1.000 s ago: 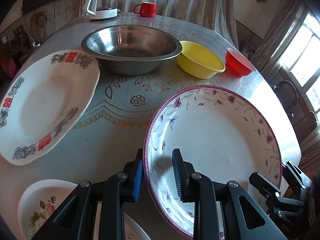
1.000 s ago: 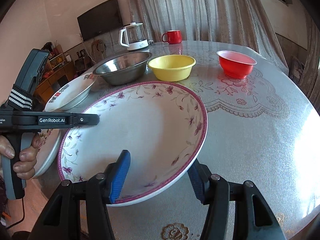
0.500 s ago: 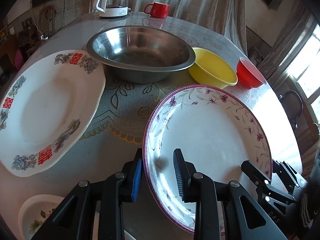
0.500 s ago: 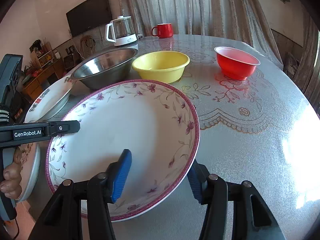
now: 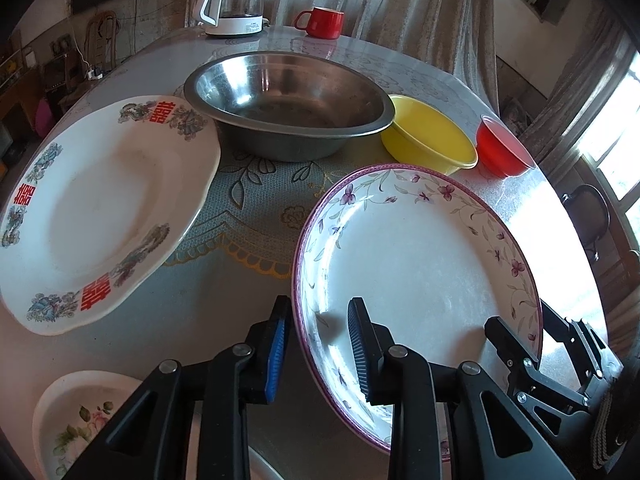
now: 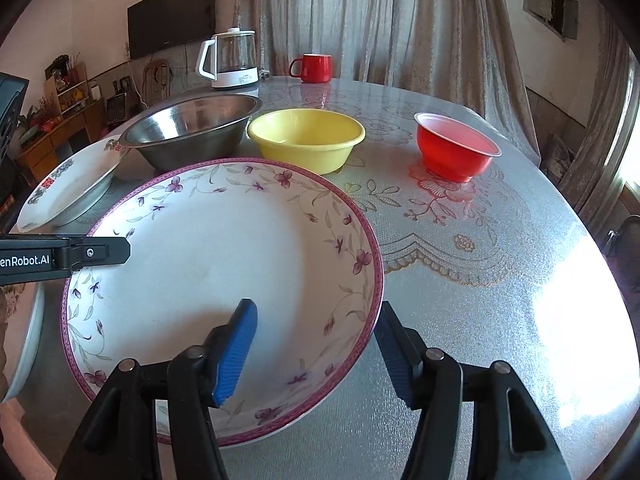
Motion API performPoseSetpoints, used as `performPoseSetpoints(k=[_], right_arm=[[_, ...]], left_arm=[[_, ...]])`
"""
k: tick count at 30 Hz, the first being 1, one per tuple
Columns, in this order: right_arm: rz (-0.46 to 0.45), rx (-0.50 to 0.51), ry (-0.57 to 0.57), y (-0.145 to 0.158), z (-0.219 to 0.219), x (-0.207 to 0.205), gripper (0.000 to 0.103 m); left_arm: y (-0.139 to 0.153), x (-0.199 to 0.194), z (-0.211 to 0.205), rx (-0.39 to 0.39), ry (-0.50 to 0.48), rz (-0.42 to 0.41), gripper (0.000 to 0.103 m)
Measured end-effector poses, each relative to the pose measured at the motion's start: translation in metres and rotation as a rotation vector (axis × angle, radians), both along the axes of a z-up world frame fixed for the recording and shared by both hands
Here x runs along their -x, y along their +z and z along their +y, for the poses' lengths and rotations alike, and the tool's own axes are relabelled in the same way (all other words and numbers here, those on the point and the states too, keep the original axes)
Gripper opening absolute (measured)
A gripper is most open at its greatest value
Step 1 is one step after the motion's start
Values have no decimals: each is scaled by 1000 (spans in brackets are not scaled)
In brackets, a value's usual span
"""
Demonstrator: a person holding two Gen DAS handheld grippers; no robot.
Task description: Organize plates and bowls
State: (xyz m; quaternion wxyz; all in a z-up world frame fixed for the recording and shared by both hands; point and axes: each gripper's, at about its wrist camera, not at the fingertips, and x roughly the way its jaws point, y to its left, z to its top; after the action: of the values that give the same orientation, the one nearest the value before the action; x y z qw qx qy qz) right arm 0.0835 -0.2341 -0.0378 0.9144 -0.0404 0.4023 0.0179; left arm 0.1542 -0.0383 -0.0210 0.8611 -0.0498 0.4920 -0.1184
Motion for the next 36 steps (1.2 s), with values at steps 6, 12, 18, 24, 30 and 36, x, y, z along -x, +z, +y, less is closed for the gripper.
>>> performPoseSetpoints(k=[6,12,18,24,30,36], right_arm=[[16,-13,-1,1,-1,4,61],[39,-61,-2,2,-3,5,61],[5,-63,-20,14,-3,11,61],[-100,-36,13,42,9,21,65],[-100,-124,150,52,31,21,65],[-4,-334,286,50,56,4,66]], left_arm=[[1,5,2,20,1,20,28],[5,18,17,27,31,-25,30],[20,35,26,61,23,-85,30],[30,49,39,87,47,-118,31],[39,62,65,91,88,-154,34],[46,65,106,74,166,-184,39]])
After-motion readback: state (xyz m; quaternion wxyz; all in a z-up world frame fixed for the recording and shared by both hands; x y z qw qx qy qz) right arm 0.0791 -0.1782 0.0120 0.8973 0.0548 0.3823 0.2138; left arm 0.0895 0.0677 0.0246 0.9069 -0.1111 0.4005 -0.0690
